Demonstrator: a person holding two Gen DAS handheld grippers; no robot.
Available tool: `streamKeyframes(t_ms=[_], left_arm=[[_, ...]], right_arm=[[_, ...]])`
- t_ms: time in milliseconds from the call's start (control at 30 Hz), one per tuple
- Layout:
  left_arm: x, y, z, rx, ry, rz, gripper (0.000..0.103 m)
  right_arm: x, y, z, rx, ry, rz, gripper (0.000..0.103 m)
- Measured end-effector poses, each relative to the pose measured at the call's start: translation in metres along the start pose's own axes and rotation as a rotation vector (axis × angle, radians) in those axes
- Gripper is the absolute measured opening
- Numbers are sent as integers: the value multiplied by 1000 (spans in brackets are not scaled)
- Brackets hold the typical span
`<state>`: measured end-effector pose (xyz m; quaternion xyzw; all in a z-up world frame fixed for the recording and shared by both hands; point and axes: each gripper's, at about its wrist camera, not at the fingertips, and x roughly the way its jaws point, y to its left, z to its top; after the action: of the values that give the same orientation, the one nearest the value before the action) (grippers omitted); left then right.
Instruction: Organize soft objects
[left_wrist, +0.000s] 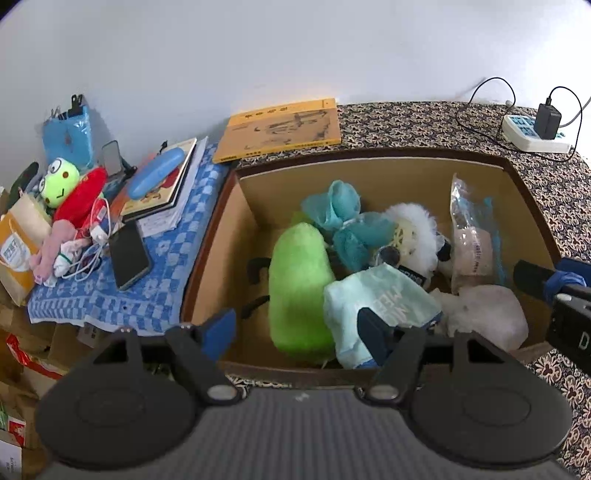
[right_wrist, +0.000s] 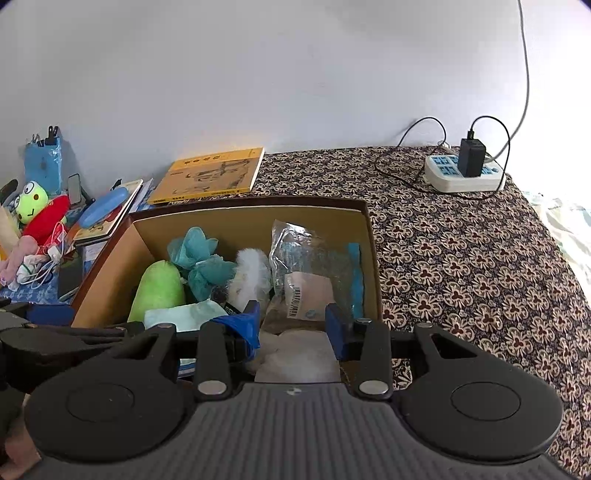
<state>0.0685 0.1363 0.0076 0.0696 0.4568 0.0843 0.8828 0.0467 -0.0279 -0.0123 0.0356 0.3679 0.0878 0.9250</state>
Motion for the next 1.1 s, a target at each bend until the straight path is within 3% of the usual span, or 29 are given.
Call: streamKeyframes(t_ms=[1100], left_arm=[[-22, -3, -40, 55, -3, -87, 69]], right_arm=[[-40, 15, -36, 56, -36, -48, 22]])
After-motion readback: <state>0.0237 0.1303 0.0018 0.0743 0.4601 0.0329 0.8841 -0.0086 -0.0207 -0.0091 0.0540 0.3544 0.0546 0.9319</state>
